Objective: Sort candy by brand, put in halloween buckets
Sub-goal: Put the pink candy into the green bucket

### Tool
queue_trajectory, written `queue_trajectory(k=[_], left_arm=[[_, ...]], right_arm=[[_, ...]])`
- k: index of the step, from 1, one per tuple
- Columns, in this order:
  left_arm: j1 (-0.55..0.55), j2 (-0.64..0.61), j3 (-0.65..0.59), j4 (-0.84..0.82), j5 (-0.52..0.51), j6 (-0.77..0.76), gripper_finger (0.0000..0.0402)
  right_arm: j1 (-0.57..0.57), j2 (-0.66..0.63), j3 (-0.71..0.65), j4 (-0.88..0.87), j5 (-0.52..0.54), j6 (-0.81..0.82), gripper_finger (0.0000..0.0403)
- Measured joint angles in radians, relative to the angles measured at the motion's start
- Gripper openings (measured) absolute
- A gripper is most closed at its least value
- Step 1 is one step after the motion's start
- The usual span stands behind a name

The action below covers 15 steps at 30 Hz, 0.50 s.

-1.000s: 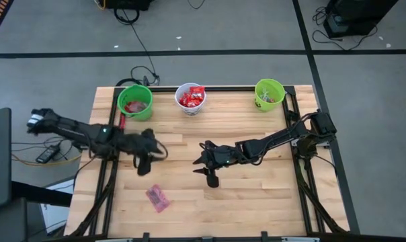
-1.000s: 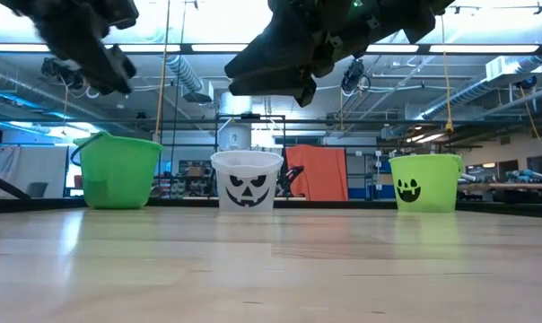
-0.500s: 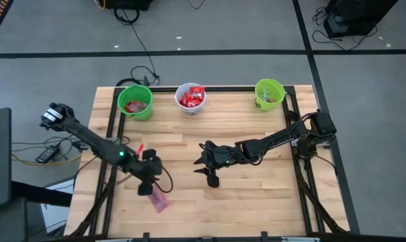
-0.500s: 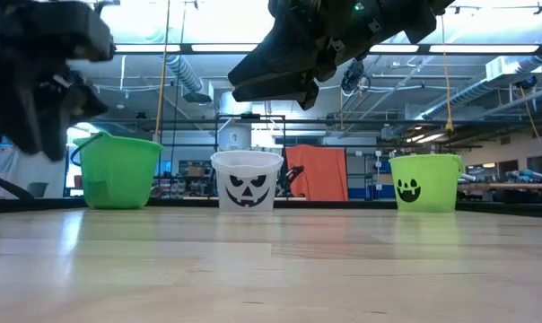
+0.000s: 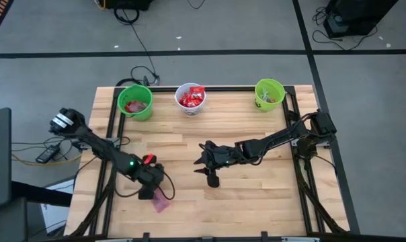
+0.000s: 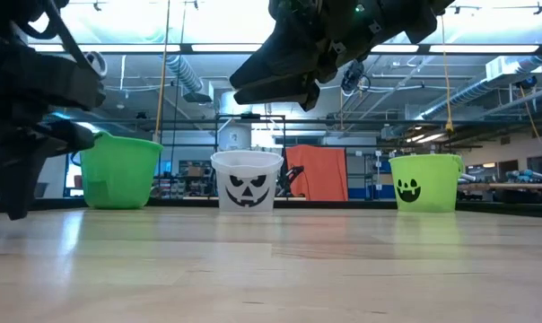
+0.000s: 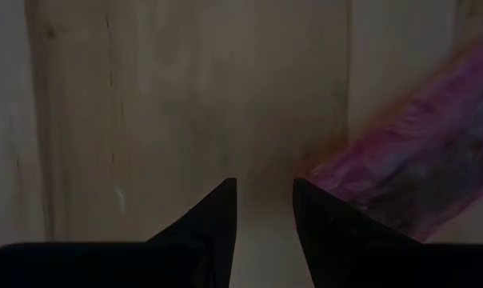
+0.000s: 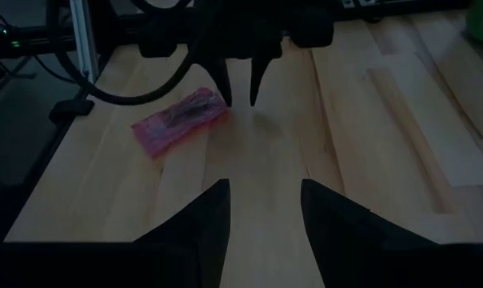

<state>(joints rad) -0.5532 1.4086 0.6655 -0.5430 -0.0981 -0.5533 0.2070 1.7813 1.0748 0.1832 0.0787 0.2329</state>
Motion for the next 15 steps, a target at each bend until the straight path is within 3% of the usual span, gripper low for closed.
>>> queue_trajectory(k=[15], left_arm=[[-0.032,0.038,0.0,0.106,0.075,-0.033,0.0129]], right_arm=[[0.0,0.0,0.0,-0.014,0.0,0.0,0.0165]])
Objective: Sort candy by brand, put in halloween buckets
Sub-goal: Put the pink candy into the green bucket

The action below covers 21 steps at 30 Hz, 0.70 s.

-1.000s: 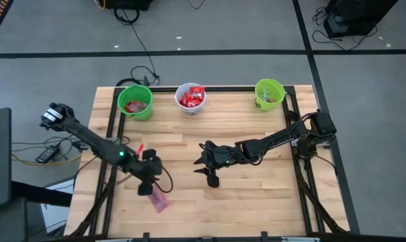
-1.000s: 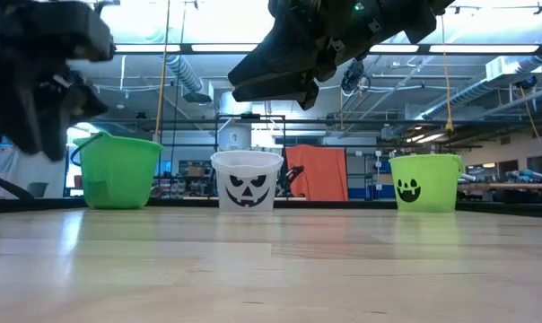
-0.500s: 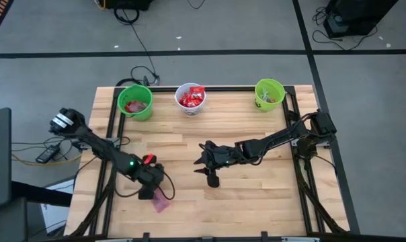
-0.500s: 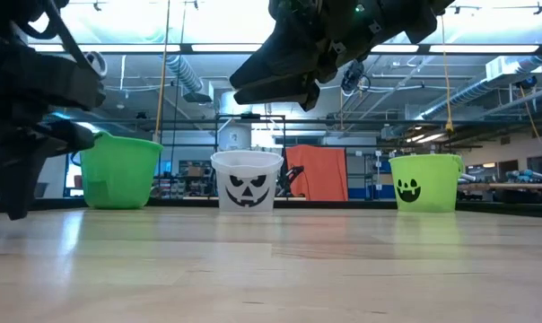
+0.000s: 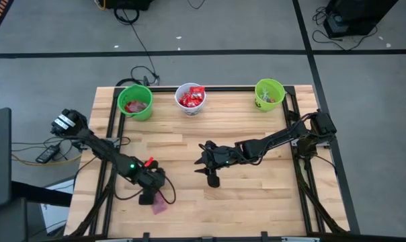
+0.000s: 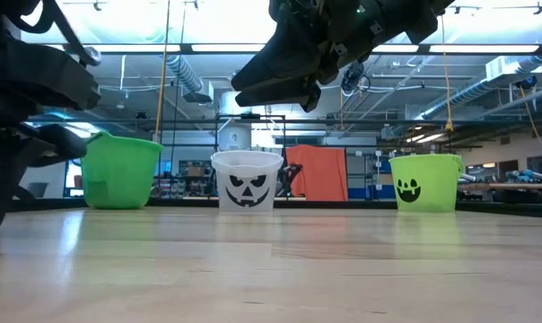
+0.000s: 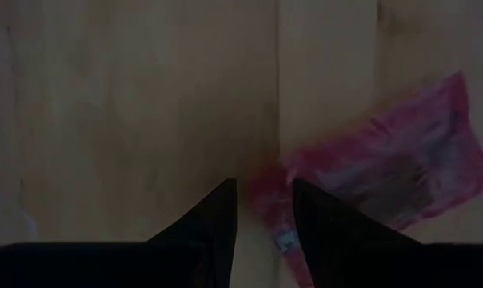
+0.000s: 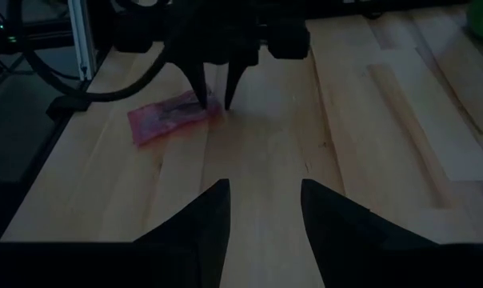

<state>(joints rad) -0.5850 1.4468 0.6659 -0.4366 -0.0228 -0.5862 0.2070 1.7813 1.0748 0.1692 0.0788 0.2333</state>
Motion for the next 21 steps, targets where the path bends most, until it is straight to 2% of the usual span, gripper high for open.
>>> queue_trajectory(k=[7,11,15,18,21], left_arm=[[0.001,0.067,-0.003,0.014,0.056,-0.034,0.0124],[0.002,0.086,-0.003,0.016,0.067,-0.02,0.0085],[0.002,0.042,-0.012,0.028,0.098,-0.015,0.0013],[-0.002,-0.009,-0.017,0.006,0.101,0.008,0.0008],[0.003,-0.073,-0.01,-0.052,0.045,0.032,0.0004]], right_arm=[[0.0,0.0,0.0,-0.005,0.0,0.0,0.0165],[0.0,0.0,0.0,-0.007,0.002,0.0,0.0165],[0.0,0.0,0.0,-0.007,0.007,0.0,0.0165],[0.0,0.0,0.0,-0.007,0.007,0.0,0.0165],[0.0,0.0,0.0,-0.006,0.008,0.0,0.0165]])
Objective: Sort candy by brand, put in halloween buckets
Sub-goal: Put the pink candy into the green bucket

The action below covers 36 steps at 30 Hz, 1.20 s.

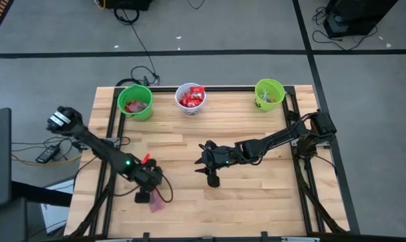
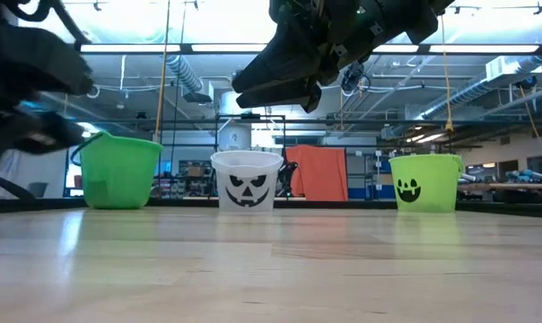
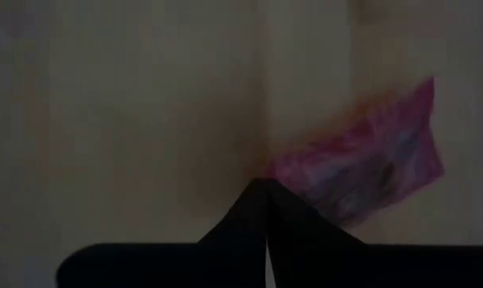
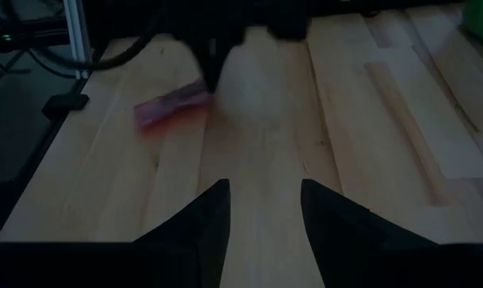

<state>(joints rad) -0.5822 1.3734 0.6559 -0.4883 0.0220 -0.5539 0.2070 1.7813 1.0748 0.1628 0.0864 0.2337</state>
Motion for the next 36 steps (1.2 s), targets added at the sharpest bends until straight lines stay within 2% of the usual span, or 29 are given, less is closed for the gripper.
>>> queue_trajectory(k=[8,14,21,26,29,33,36], left_arm=[[0.109,-0.173,0.013,-0.229,-0.18,0.036,0.0004],[0.217,-0.323,0.014,-0.266,-0.541,0.047,0.0006],[0.376,-0.514,0.054,-0.278,-0.828,0.055,0.0007],[0.47,-0.627,0.09,-0.275,-1.05,0.127,0.0007],[0.531,-0.676,0.092,-0.279,-1.137,0.163,0.0007],[0.609,-0.709,0.092,-0.321,-1.236,0.124,0.0007],[0.664,-0.708,0.092,-0.354,-1.255,0.063,0.0007]], right_arm=[[0.0,0.0,0.0,0.0,0.0,0.0,0.0165],[0.0,0.0,-0.01,0.015,0.003,0.0,0.0165],[0.0,0.0,-0.047,0.054,0.003,0.001,0.0165],[0.0,0.0,-0.049,0.066,0.016,-0.012,0.0165],[0.0,0.0,-0.049,0.077,0.033,-0.025,0.0165],[0.0,0.0,-0.049,0.09,0.033,-0.026,0.0165],[0.001,0.0,-0.049,0.091,0.028,-0.026,0.0165]])
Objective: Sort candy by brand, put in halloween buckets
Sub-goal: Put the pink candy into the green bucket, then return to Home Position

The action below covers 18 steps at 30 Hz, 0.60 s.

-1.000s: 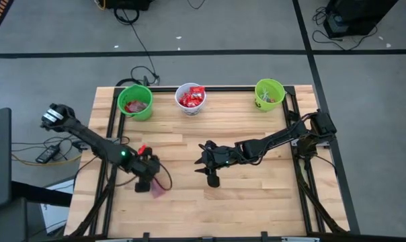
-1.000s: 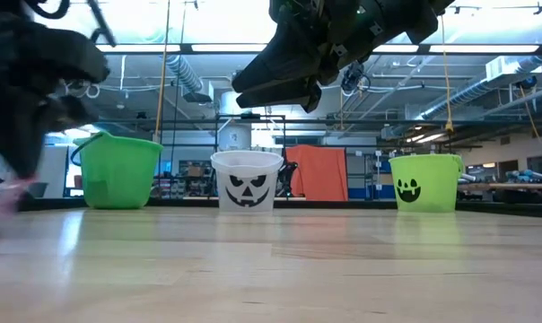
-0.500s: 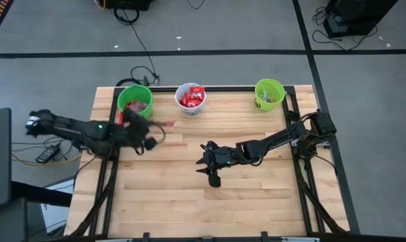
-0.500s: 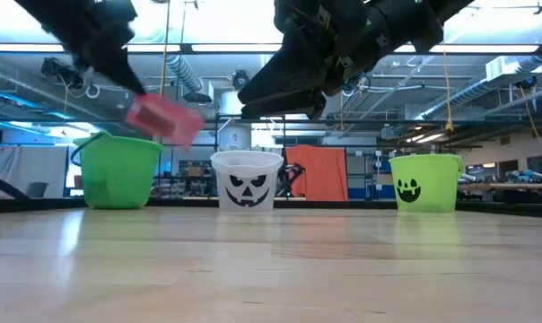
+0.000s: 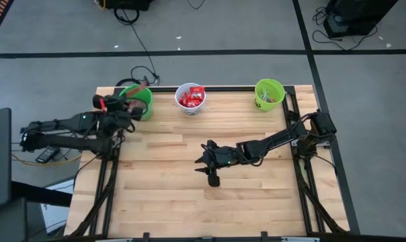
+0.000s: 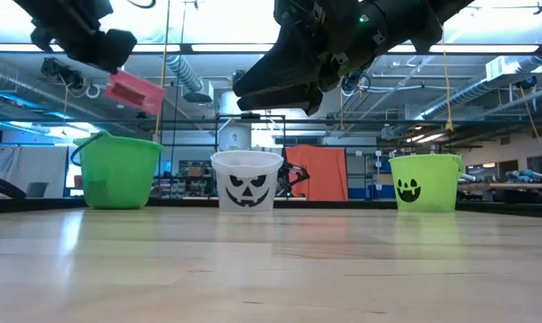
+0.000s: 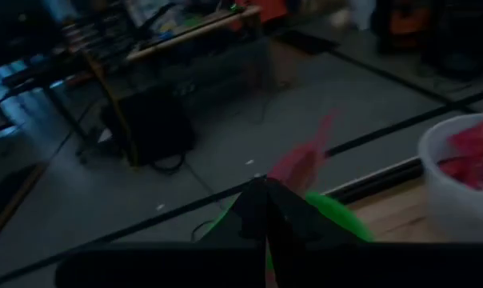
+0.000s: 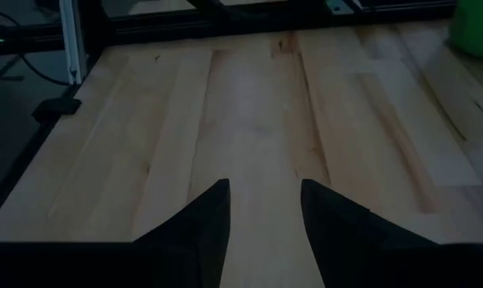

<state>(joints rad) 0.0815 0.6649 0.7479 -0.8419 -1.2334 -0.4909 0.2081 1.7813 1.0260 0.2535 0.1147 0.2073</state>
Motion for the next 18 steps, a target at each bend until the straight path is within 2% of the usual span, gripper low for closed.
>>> queue_trajectory(k=[7,15,18], left_arm=[[0.073,0.004,0.0,-0.071,0.013,-0.014,0.0022],[0.118,0.005,0.0,-0.071,0.008,-0.014,0.0108],[0.128,0.005,0.0,-0.071,0.009,0.001,0.0128]], right_arm=[[0.0,0.0,0.0,0.0,-0.003,0.0,0.0165],[0.001,0.0,0.0,0.0,-0.003,0.0,0.0165],[0.001,0.0,0.0,0.0,-0.003,0.0,0.0165]])
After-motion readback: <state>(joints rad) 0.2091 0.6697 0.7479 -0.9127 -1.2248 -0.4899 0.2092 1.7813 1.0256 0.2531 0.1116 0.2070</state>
